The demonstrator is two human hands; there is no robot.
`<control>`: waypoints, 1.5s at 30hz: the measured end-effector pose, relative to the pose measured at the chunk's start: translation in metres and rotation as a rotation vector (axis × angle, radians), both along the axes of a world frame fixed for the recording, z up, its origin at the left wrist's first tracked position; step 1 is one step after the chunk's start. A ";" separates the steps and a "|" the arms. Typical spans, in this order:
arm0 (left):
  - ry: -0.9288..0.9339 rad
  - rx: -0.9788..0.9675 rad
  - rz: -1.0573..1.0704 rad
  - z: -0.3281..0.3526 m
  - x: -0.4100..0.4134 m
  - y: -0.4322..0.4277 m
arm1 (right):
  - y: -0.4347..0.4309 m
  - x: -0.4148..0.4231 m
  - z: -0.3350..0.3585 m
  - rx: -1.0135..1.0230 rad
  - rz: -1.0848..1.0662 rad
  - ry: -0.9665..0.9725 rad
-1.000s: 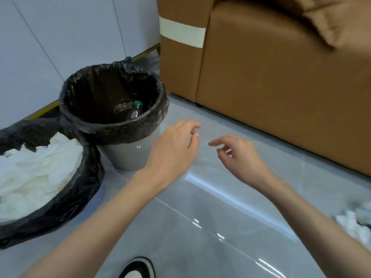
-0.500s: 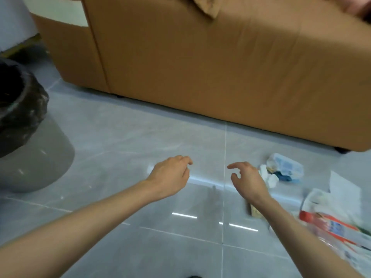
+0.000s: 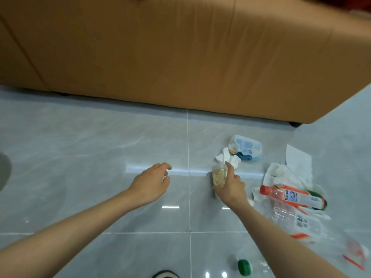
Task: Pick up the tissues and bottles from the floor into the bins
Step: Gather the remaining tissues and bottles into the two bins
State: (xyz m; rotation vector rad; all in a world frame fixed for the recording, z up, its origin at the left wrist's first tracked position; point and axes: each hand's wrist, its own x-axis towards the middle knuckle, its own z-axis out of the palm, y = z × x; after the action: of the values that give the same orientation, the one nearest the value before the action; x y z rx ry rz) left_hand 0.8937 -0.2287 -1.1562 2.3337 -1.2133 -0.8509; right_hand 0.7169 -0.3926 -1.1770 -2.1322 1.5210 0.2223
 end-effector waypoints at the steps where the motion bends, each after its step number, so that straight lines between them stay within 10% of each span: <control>1: 0.016 0.001 0.003 -0.002 -0.001 0.001 | 0.000 0.001 -0.001 0.017 -0.016 0.003; 15: 0.553 -0.084 0.365 -0.007 0.009 0.022 | 0.048 0.049 0.004 0.439 0.057 -0.553; 30: 0.448 -0.299 0.376 -0.002 0.018 0.028 | 0.065 0.066 0.002 0.496 0.204 -0.642; 45: 0.431 -0.482 0.588 0.025 0.043 0.041 | -0.024 0.045 -0.022 -0.033 -0.012 -0.076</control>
State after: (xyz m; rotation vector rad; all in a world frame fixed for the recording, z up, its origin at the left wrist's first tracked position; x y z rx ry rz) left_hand 0.9372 -0.1875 -1.1312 1.8239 -0.4417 -0.6961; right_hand 0.7623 -0.4167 -1.1991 -2.1314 1.5037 0.1109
